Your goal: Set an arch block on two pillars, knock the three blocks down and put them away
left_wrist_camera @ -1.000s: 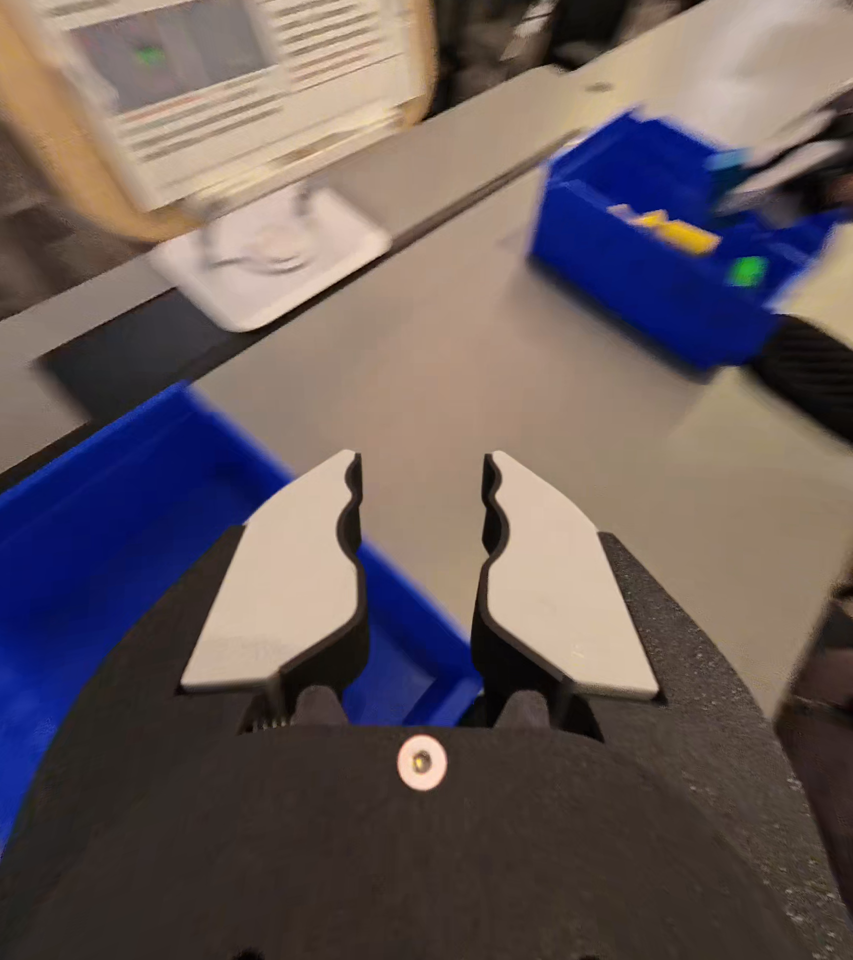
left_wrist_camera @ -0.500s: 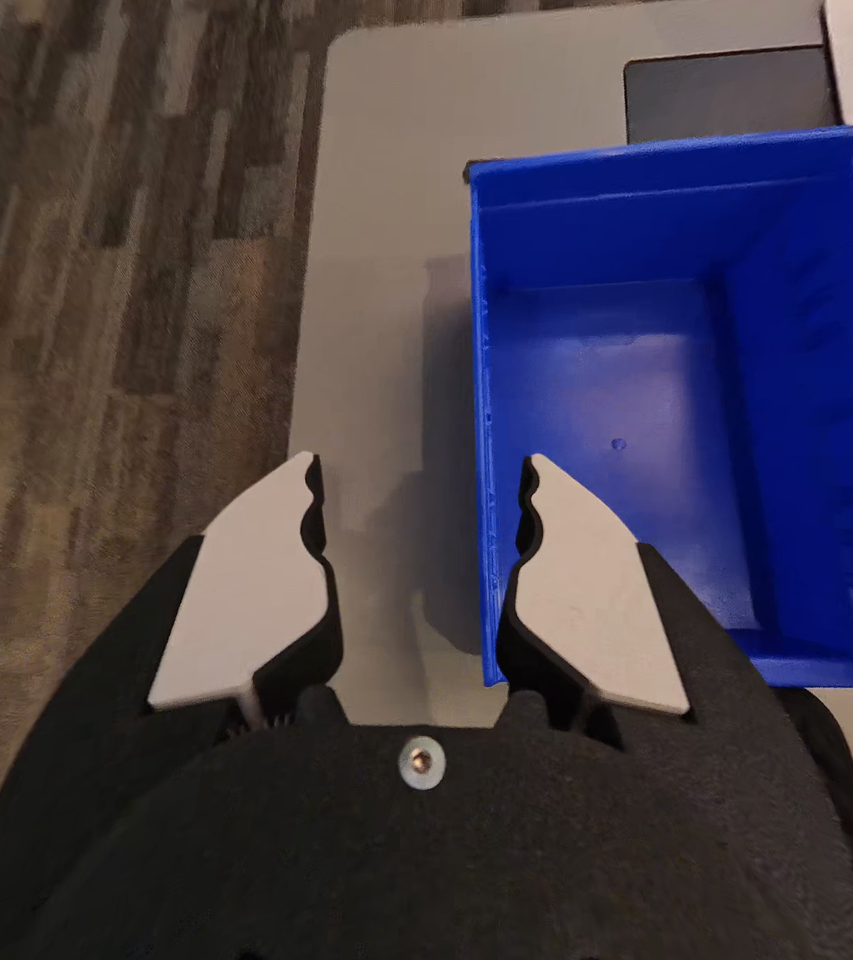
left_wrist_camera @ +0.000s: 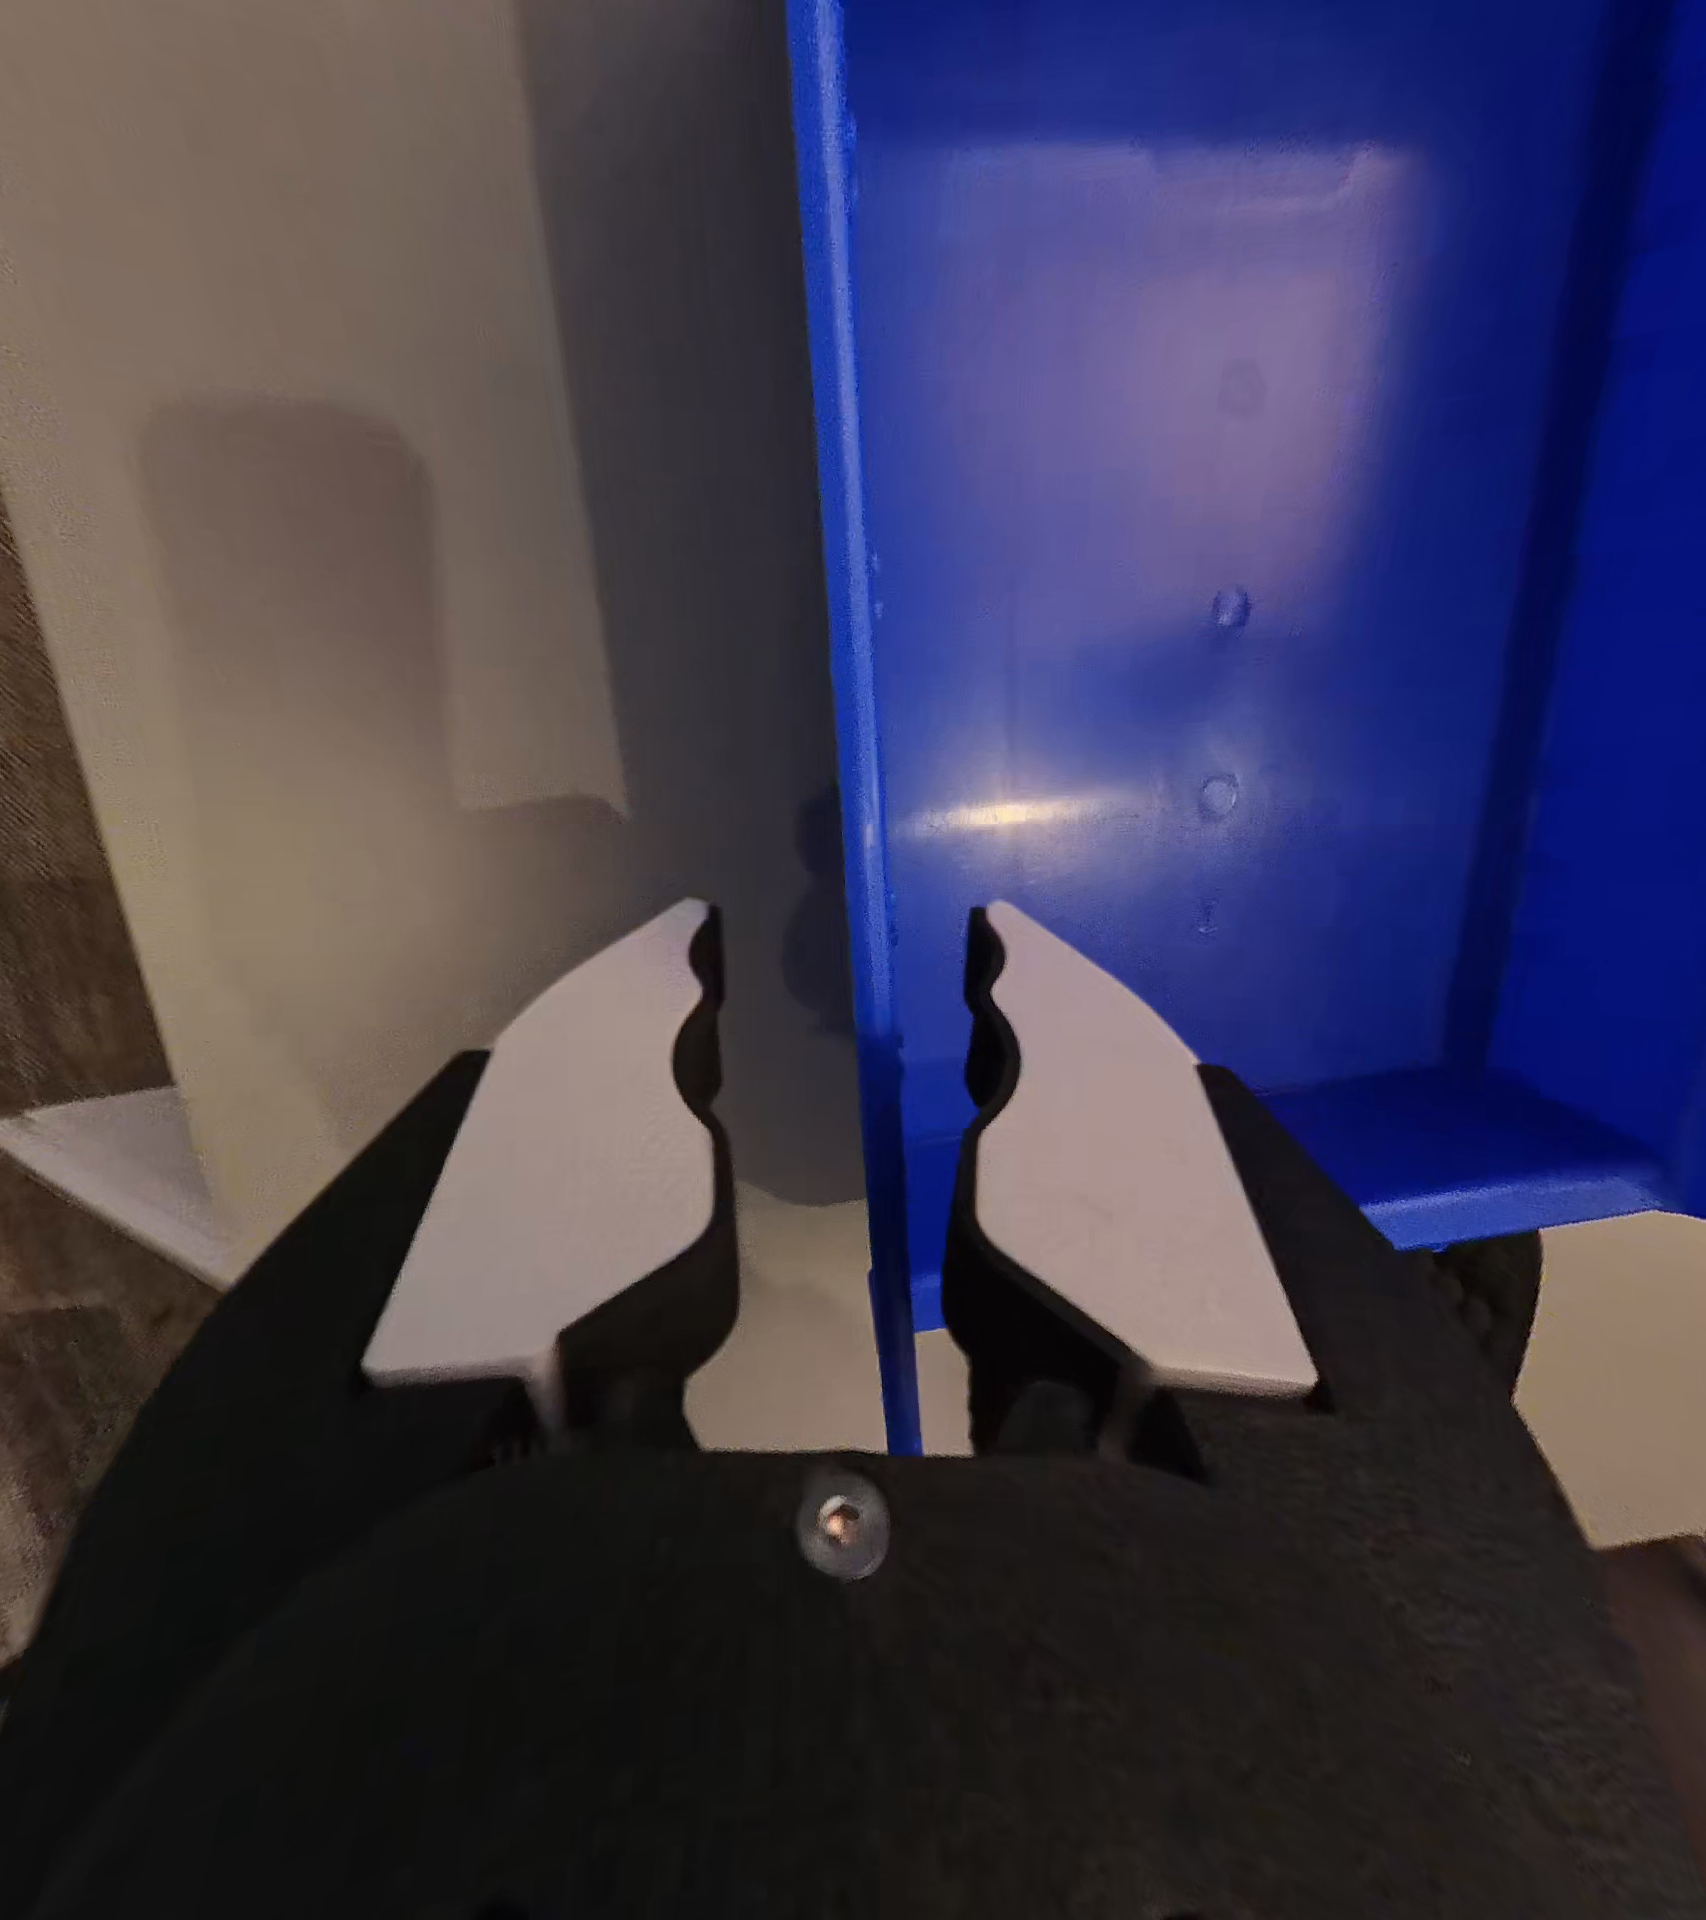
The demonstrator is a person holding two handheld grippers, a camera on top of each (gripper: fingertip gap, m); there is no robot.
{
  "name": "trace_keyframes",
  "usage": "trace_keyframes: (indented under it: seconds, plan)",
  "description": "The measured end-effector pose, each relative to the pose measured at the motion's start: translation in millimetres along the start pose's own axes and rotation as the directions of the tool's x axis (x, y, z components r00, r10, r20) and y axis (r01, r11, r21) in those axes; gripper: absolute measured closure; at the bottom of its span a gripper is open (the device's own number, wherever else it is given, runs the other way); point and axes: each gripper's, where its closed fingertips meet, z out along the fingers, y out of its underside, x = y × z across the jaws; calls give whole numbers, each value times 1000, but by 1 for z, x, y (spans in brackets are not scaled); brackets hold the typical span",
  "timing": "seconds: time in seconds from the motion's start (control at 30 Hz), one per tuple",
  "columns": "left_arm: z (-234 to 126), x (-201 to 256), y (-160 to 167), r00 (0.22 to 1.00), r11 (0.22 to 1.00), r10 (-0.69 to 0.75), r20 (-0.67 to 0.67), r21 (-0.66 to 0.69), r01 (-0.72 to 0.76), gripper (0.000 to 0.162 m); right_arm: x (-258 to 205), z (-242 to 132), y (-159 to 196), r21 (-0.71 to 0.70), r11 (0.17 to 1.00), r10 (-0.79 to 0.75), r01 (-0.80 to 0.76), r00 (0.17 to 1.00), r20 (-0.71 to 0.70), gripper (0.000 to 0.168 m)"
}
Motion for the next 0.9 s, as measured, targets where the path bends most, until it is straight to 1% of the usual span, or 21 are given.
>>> trace_keyframes:
  seconds: [0.03, 0.13, 0.17, 0.2, 0.27, 0.43, 0.57, 0.7, 0.8, 0.9]
  plan:
    - [5, 2, 4, 1000, 1000, -13, -20, -28, 13, 120, -2, 0, 0, -4, 1000, 10, -10, 1000, 23, 159]
    - [15, 23, 10, 984, 995, -52, -171, -95, 36, 122, -3, 0, 0, 2, 1000, 20, -20, 999, 51, 160]
    - [16, 23, 10, 984, 993, -63, -169, -108, 45, 124, -3, 0, 1, 3, 1000, 17, -18, 999, 47, 161]
    - [17, 20, 10, 987, 992, -69, -146, -111, 53, 131, -4, 0, 1, 3, 1000, 12, -12, 999, 41, 161]
    - [18, 19, 10, 989, 992, -68, -132, -115, 53, 133, -6, 0, 1, 0, 1000, 8, -8, 999, 39, 160]
    - [21, 32, 9, 993, 990, -6, -118, -142, -11, 133, -19, 0, 1, -7, 1000, -29, 30, 999, 39, 160]
    - [26, 54, 5, 991, 977, 94, -99, -180, -111, 136, -31, 1, -1, -4, 998, -57, 58, 998, 41, 159]
    - [34, 91, -1, 972, 951, 201, -121, -214, -223, 139, -44, 2, -4, -5, 997, -81, 82, 996, 43, 159]
    - [41, 126, -9, 950, 928, 274, -152, -215, -303, 129, -56, 3, -6, -6, 995, -103, 103, 994, 44, 159]
    - [47, 159, -15, 932, 909, 322, -169, -220, -354, 127, -71, 4, -9, -13, 991, -133, 133, 990, 48, 158]
